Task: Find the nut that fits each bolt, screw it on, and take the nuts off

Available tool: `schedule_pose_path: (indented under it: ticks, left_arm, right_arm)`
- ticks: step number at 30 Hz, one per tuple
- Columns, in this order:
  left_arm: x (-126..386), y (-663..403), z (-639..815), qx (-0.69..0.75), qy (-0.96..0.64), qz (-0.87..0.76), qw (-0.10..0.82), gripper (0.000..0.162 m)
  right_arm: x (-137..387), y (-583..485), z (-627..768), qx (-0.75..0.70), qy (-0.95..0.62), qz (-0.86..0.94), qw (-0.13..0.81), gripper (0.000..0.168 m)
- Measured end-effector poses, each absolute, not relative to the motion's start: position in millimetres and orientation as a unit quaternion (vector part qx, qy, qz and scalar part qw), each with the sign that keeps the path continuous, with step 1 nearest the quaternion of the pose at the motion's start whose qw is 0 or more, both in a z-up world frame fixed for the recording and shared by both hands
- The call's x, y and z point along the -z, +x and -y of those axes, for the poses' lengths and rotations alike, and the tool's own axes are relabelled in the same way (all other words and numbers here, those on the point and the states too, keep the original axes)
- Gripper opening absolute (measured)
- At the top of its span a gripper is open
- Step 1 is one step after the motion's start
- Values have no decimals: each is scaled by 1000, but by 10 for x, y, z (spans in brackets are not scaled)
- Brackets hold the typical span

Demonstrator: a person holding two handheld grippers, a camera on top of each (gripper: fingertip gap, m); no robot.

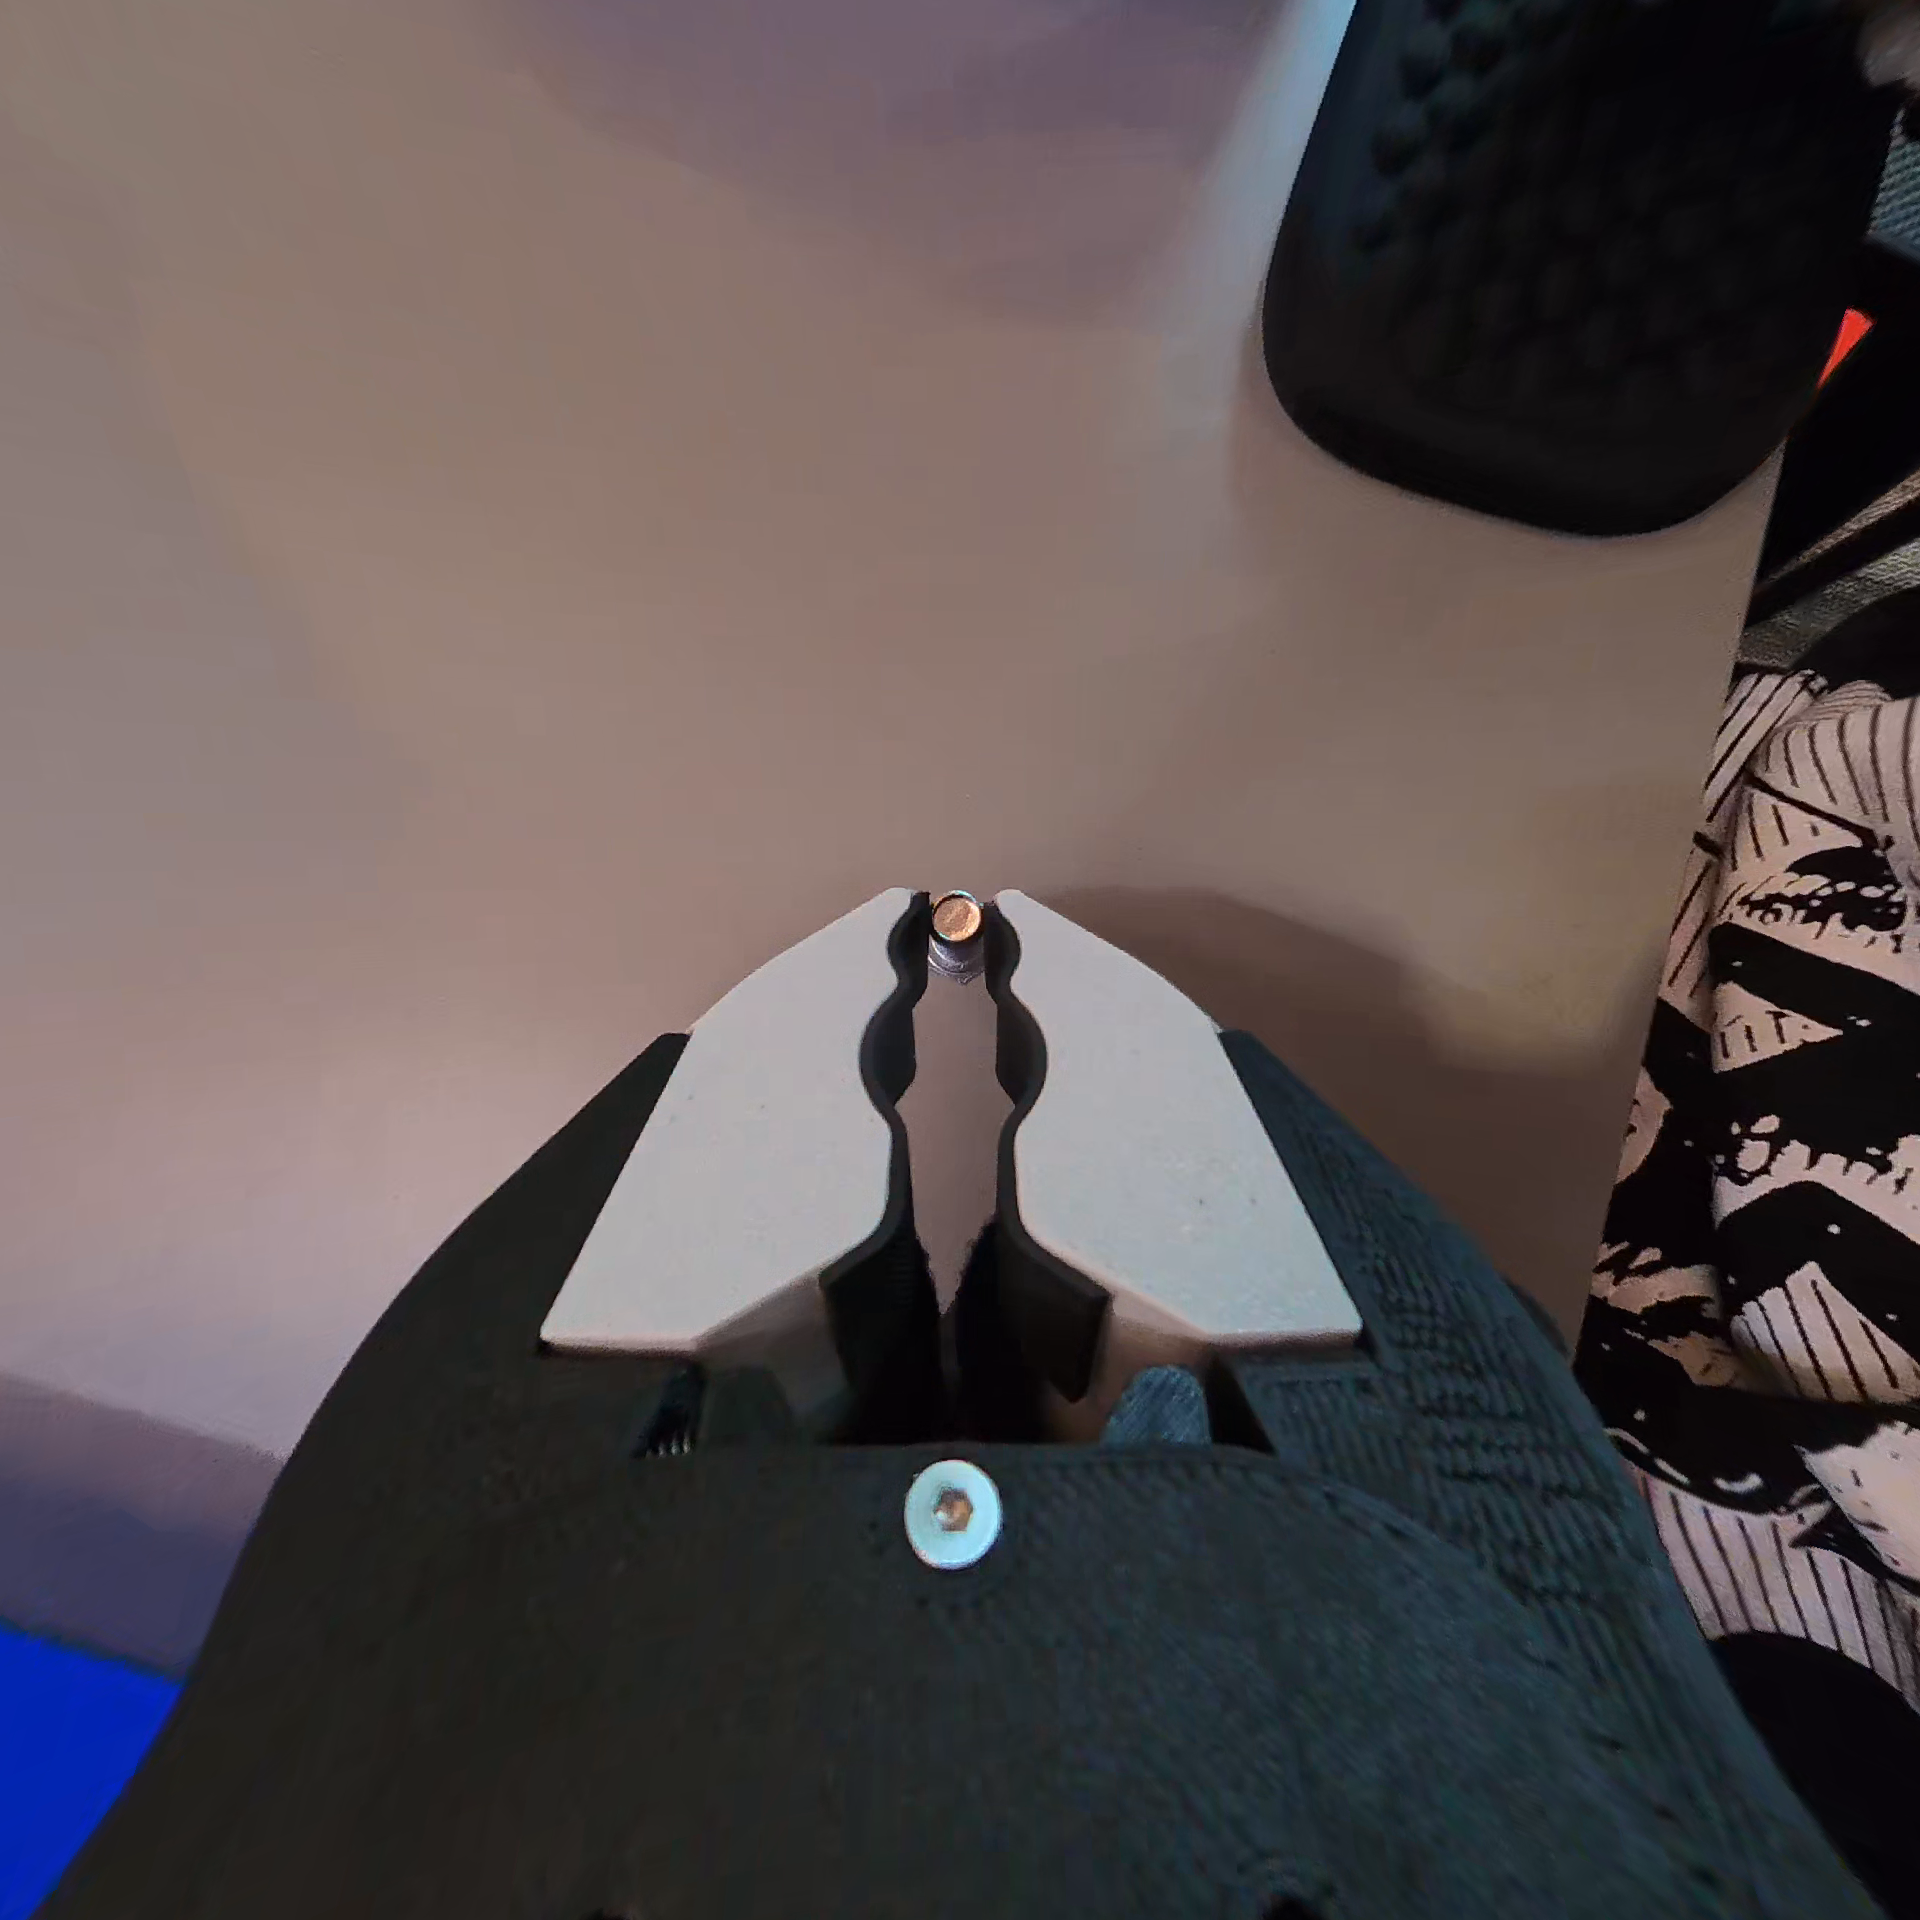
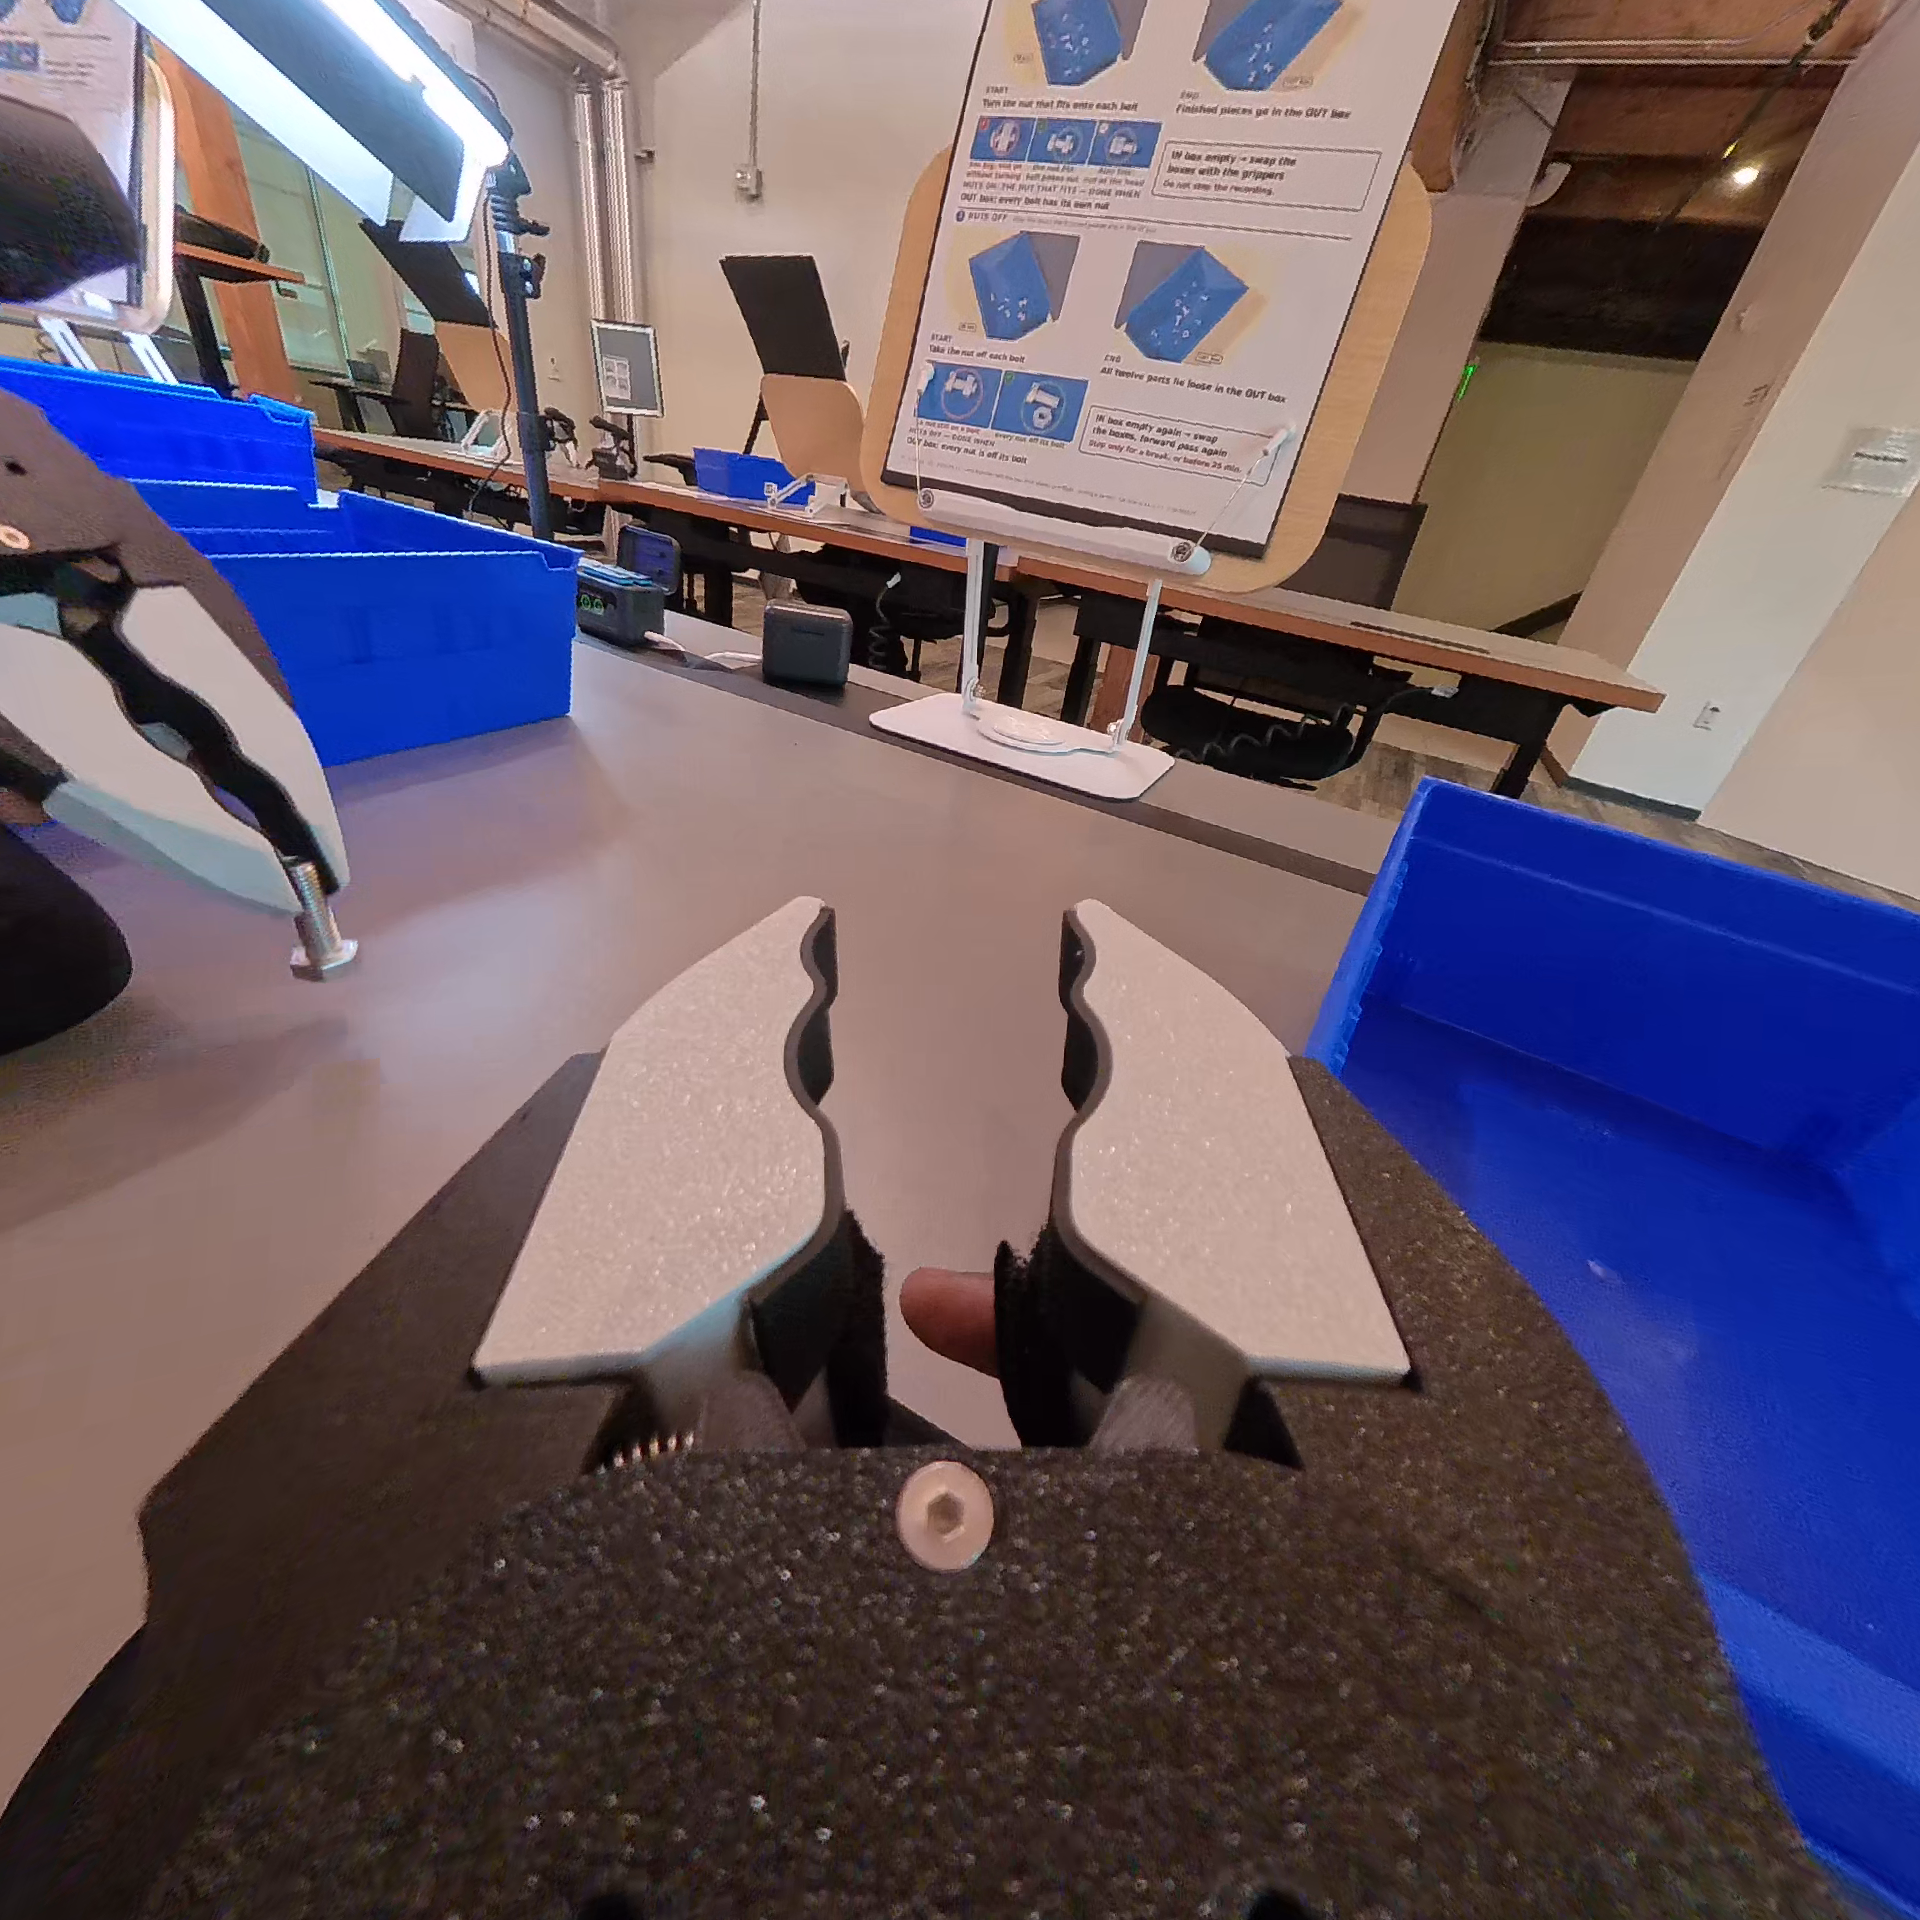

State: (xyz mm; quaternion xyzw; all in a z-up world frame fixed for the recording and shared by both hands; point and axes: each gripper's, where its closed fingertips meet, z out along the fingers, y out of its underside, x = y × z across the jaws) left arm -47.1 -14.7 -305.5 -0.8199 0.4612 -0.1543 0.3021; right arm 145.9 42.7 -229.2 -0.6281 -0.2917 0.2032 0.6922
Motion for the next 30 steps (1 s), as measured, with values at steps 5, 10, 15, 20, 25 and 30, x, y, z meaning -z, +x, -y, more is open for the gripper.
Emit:
schedule_pose_path:
  ticks: [5,10,15,20,25,30]
  left_arm:
    - [3161,-479,155,150,-825,-467,281,10]
    - [3224,-485,165,157,-829,-464,268,10]
    - [3045,-485,146,180,-822,-445,306,31]
    - [2359,-1009,68,158,-817,-385,399,39]
    - [2006,-2239,-9,51,-870,-272,408,48]
    - [2399,-3228,56,9,-940,-173,293,49]
  right_arm:
    - [2301,1449,-427,-199,-629,296,691,42]
    - [2296,1451,-427,-199,-628,295,692,41]
    - [2295,1451,-428,-200,-628,294,692,41]
    - [2299,1446,-428,-199,-628,296,692,41]
    - [2300,1438,-422,-195,-626,299,693,41]
    - [2299,1432,-418,-193,-625,301,693,41]
